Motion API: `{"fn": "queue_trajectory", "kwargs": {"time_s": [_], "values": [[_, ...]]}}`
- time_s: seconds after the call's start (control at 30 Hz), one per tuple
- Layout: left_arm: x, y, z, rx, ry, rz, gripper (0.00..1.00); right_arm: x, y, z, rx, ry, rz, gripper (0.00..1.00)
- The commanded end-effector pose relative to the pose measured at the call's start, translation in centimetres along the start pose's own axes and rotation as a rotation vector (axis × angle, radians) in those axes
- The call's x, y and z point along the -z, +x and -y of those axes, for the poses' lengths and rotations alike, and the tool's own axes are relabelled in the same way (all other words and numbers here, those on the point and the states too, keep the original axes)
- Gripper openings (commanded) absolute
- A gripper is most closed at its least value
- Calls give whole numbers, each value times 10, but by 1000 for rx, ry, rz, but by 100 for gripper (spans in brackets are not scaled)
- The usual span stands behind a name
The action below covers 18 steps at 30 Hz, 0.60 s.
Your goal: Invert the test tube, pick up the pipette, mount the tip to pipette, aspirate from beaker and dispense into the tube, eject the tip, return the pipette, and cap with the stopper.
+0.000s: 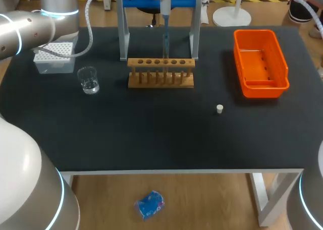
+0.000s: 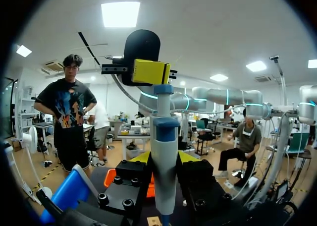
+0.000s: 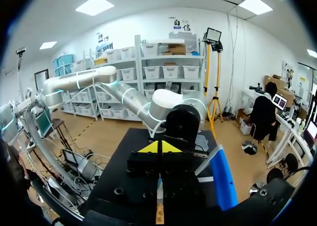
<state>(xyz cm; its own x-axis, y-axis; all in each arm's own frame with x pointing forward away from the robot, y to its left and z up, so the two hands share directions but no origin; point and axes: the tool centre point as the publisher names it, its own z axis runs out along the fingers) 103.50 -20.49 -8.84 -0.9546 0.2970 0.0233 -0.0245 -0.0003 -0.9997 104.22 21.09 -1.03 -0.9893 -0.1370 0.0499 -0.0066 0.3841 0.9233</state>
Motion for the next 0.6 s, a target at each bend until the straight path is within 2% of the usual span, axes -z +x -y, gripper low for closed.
{"fn": "queue_trajectory", "kwargs": {"time_s": [0.03,0.6], "values": [[0,-1,2,0,-1,-2,0,-1,-3,-1,3,3,-2,0],[0,-1,2,0,-1,-2,0,-1,-2,3,-4,6,-4,0]]}}
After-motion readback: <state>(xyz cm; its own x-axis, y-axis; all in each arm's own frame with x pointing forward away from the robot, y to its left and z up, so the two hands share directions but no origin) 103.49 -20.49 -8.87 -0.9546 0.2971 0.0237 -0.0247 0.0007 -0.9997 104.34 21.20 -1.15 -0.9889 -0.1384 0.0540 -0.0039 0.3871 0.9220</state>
